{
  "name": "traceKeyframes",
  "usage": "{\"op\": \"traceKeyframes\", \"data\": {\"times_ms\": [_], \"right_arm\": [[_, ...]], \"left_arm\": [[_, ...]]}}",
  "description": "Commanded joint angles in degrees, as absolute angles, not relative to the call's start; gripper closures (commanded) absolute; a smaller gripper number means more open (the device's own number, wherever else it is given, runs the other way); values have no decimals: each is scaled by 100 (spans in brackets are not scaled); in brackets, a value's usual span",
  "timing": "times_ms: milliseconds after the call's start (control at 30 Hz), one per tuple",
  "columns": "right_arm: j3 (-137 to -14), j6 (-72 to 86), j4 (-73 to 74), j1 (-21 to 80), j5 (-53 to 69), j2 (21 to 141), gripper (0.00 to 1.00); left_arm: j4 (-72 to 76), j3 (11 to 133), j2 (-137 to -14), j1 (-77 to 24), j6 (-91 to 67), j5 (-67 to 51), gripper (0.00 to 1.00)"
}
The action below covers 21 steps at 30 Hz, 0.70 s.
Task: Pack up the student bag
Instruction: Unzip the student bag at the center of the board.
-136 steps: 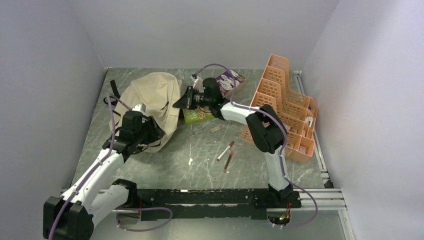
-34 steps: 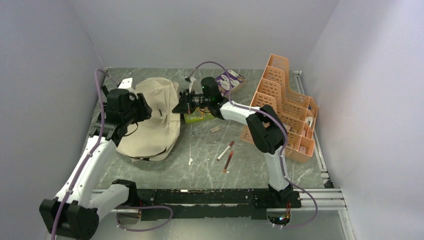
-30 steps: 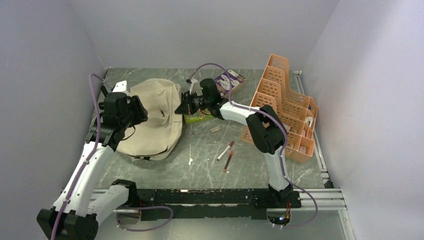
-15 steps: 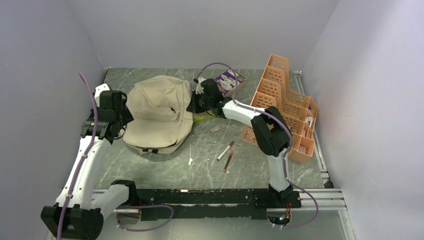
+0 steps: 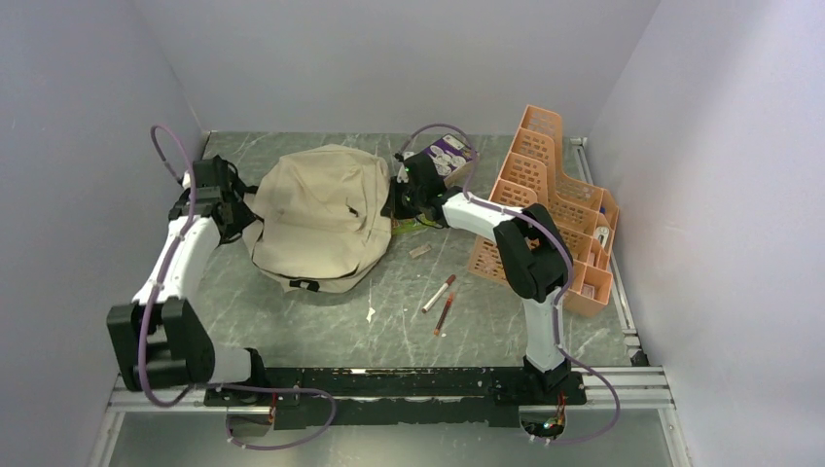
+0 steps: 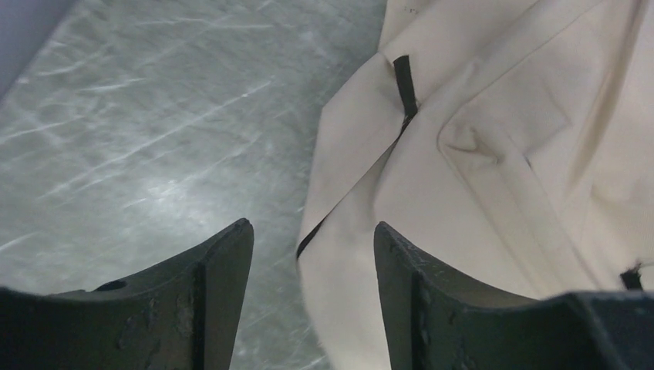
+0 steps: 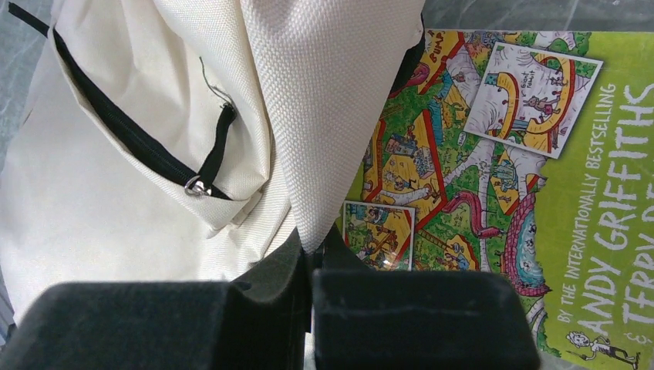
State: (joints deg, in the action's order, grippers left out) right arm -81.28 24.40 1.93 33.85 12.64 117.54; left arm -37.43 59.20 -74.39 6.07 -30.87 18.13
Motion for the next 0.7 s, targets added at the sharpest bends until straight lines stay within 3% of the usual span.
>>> {"op": "traceKeyframes", "data": {"times_ms": [0,233,667], "right_arm": [[-8030,2397,33,3305,1297,11596,100],[-7928,2503,-156,3305,1612,11602,100],[-8054,2495,-70,3305,1788,11630,100]], "left_arm": [[-2724,6013,-8091,747,-3793,1174,38],[-1160,5745,-8700,756,-4276,1017,42],[-1073,6144,-9913,764,-4095,1376,47]]}}
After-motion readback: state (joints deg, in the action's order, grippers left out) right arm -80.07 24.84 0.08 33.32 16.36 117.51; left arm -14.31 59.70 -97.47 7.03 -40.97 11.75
